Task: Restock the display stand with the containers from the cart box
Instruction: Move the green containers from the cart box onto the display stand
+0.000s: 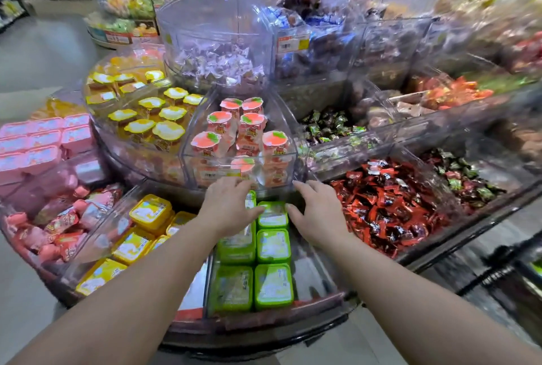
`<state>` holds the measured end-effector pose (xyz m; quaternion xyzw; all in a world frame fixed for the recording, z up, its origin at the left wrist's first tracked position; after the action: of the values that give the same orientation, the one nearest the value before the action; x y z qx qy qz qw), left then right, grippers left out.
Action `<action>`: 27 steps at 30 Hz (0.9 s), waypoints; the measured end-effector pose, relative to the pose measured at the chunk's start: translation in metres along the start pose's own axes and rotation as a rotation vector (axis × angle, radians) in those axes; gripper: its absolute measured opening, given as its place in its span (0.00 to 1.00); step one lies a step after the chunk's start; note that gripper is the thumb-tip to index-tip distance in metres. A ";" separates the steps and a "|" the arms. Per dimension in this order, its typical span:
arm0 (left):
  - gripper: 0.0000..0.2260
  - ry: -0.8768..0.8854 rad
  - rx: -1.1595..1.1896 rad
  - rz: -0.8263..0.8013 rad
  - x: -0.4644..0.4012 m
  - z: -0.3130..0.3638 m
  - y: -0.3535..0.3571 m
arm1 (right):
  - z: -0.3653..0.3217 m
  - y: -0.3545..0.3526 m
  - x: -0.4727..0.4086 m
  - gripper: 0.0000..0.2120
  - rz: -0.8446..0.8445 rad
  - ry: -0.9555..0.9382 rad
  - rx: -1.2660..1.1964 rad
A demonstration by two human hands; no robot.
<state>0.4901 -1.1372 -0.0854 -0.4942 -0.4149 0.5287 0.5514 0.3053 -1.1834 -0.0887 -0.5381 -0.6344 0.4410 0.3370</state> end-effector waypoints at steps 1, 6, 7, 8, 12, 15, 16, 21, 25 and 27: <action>0.29 0.008 -0.039 0.011 -0.013 0.015 -0.002 | 0.013 -0.012 -0.005 0.30 0.039 0.028 0.084; 0.30 0.141 -0.135 0.019 -0.080 0.115 0.000 | 0.107 -0.067 -0.016 0.34 0.043 0.252 0.177; 0.30 0.176 -0.144 0.016 -0.095 0.141 0.003 | 0.129 -0.080 -0.015 0.34 0.057 0.284 0.170; 0.30 0.211 -0.145 0.014 -0.109 0.170 0.006 | 0.153 -0.092 -0.014 0.34 0.070 0.318 0.166; 0.29 0.351 -0.090 0.020 -0.159 0.299 0.025 | 0.264 -0.142 -0.003 0.34 0.131 0.472 0.133; 0.28 0.449 -0.044 0.004 -0.189 0.405 0.043 | 0.358 -0.185 0.015 0.33 0.194 0.580 0.121; 0.28 0.478 -0.033 -0.008 -0.197 0.439 0.049 | 0.389 -0.198 0.023 0.32 0.199 0.615 0.124; 0.29 0.617 0.014 -0.045 -0.233 0.588 0.081 | 0.521 -0.254 0.054 0.32 0.229 0.743 0.130; 0.29 0.686 0.058 -0.106 -0.257 0.676 0.101 | 0.602 -0.278 0.066 0.31 0.222 0.834 0.088; 0.29 0.725 0.070 -0.114 -0.276 0.711 0.115 | 0.639 -0.285 0.063 0.31 0.234 0.867 0.069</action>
<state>-0.2530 -1.3413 -0.0616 -0.6065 -0.2011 0.3013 0.7077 -0.3928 -1.2564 -0.0741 -0.7298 -0.3546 0.2309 0.5370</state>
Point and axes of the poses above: each hand's wrist, its own x-axis away from the middle knuckle, its own y-axis out of the palm, z = x × y, the point moved 4 cm from there along -x, towards the middle knuckle, and after that the axes turned 13 degrees about y, right-handed, at the moved point
